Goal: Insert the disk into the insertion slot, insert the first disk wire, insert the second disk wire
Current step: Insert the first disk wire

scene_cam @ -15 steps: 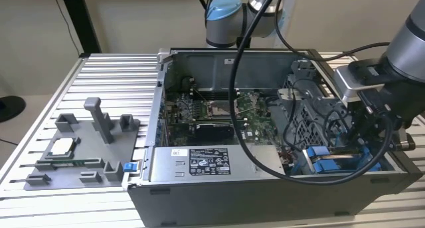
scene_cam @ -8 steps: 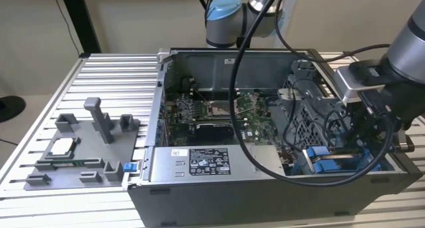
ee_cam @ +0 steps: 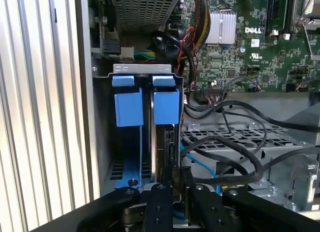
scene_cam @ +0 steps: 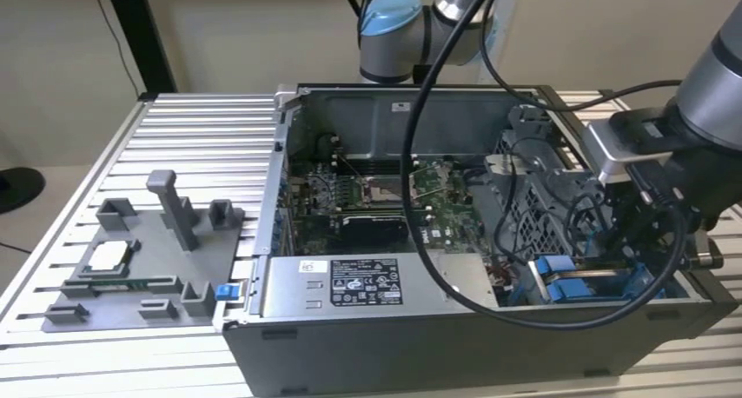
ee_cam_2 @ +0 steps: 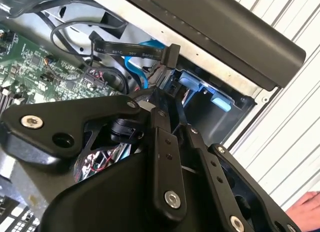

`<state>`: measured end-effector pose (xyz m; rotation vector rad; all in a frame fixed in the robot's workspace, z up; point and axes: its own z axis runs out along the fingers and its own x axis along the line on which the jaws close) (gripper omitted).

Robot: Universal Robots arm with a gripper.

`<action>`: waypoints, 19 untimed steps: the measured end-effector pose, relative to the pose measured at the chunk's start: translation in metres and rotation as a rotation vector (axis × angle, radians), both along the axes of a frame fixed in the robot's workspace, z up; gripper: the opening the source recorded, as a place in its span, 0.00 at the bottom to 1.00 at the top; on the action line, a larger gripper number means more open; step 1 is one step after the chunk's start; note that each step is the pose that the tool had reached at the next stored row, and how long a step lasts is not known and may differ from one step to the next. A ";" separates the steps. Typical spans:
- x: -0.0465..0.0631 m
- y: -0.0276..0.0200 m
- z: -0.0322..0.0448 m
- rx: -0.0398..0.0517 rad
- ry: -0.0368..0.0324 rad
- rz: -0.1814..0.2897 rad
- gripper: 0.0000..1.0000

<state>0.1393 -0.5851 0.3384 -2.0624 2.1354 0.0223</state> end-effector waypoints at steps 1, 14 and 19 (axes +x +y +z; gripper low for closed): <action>0.000 0.0000 -0.0003 0.0000 -0.0001 0.000 0.00; 0.001 0.0000 -0.0114 -0.0013 -0.0001 0.003 0.00; 0.001 -0.0001 -0.0124 -0.0003 0.0002 0.003 0.00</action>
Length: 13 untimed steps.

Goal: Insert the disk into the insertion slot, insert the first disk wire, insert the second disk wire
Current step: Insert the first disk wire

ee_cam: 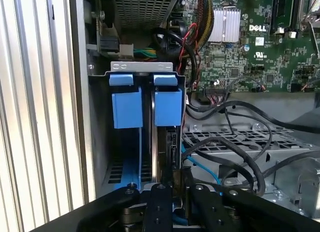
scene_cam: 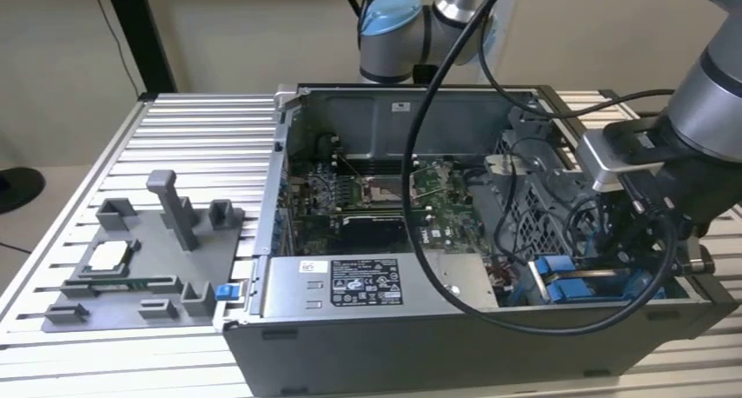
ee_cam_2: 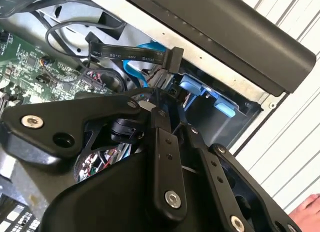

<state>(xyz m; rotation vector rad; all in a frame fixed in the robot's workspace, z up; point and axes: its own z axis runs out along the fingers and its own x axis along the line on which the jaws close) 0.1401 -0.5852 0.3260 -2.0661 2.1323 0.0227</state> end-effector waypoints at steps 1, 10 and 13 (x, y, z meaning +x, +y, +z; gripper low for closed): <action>0.000 0.0000 0.0006 0.0007 0.0000 0.000 0.00; 0.000 0.0000 0.0406 0.0002 0.0011 0.000 0.00; 0.000 0.0000 0.0527 0.0003 0.0015 0.000 0.00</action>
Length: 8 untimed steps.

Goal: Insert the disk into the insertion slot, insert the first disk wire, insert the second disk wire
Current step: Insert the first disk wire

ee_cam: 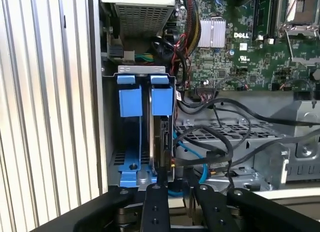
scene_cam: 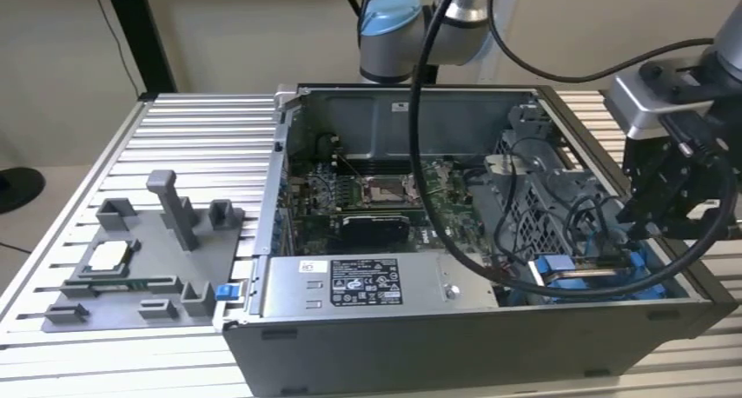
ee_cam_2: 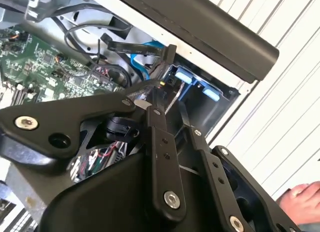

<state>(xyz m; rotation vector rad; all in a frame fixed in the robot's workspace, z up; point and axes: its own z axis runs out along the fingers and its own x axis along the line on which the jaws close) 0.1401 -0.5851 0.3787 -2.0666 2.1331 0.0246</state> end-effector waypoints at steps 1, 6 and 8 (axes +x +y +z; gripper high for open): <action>0.000 0.0000 0.0006 0.0001 0.0001 0.000 0.00; 0.004 0.0000 0.0007 0.0000 0.0101 0.000 0.00; 0.010 0.0000 0.0007 0.0000 0.0285 0.000 0.00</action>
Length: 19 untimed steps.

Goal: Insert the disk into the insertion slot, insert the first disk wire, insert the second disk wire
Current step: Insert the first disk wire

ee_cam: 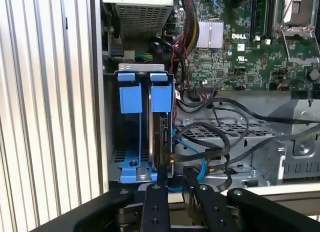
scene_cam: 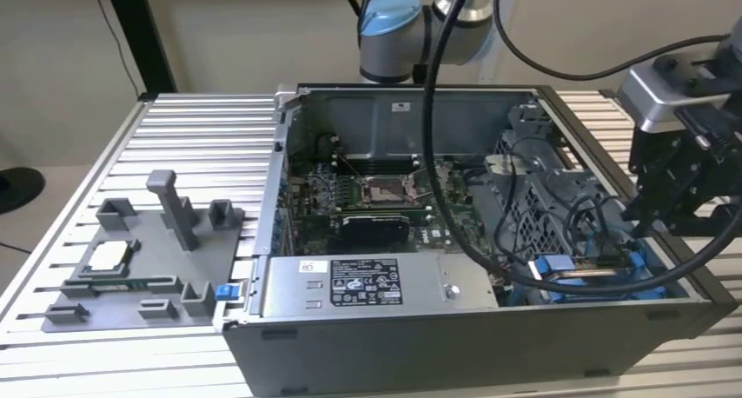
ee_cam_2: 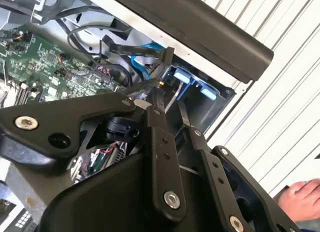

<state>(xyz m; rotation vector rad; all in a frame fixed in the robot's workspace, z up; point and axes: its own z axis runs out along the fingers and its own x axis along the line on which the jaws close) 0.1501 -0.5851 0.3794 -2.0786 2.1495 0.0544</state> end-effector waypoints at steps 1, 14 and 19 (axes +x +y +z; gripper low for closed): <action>0.003 0.0000 0.0000 0.0000 0.0089 0.000 0.00; 0.043 0.0000 0.0000 0.0000 0.0947 0.002 0.00; 0.050 0.0000 -0.0007 -0.0003 0.1258 0.011 0.00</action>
